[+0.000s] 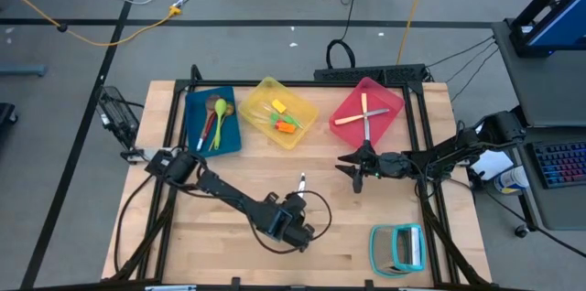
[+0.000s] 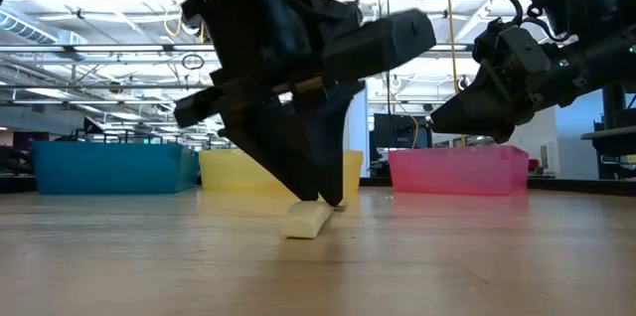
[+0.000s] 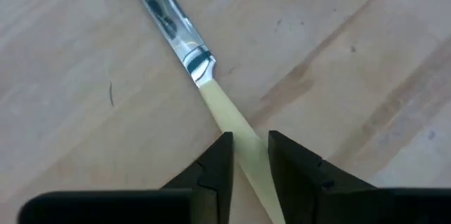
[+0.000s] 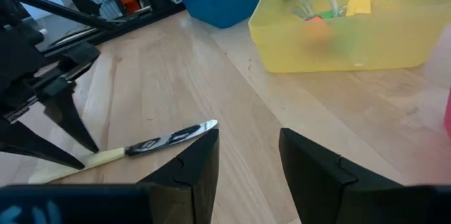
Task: Pick & Place Kitchen Items
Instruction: Put the yellow table knife into the red bin
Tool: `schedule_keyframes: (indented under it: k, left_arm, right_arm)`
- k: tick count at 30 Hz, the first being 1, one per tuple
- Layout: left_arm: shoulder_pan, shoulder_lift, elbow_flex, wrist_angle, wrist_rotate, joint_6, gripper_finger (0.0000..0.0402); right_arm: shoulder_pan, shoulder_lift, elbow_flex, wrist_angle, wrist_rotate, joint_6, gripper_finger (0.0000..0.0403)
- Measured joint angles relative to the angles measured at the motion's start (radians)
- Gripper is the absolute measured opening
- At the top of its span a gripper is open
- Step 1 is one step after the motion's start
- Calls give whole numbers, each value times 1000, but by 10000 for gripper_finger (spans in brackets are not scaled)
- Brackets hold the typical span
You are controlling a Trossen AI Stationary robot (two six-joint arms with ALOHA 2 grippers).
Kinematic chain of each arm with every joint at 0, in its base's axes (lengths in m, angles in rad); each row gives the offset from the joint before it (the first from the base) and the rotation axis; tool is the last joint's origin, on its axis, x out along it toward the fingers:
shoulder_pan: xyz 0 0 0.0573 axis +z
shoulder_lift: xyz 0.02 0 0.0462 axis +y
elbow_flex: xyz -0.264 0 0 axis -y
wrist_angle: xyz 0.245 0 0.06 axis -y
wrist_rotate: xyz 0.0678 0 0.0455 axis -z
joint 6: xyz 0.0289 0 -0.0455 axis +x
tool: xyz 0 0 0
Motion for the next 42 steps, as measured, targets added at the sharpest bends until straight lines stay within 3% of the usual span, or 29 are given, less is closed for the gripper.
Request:
schedule_keyframes:
  k: [8,13,16,21,25,28,30,38,42]
  left_arm:
    - [41,3,-7,-4,33,65,166]
    - [47,3,-6,-8,29,112,176]
    - [47,3,-6,-20,26,138,158]
    - [48,3,-6,-65,6,161,93]
    - [48,5,-8,-82,-58,174,40]
    - [50,6,-9,-111,-116,167,38]
    - [50,6,-8,-144,-141,140,5]
    - [61,-16,-9,-452,-144,16,1]
    - [73,-27,-8,-508,-134,4,1]
  right_arm:
    - [0,0,0,0,0,0,141]
    - [0,0,0,0,0,0,141]
    - [0,0,0,0,0,0,141]
    - [0,0,0,0,0,0,141]
    - [0,0,0,0,0,0,141]
    - [0,0,0,0,0,0,141]
    - [0,0,0,-1,-1,0,141]
    - [0,0,1,-1,-1,0,141]
    - [0,0,1,-1,0,0,141]
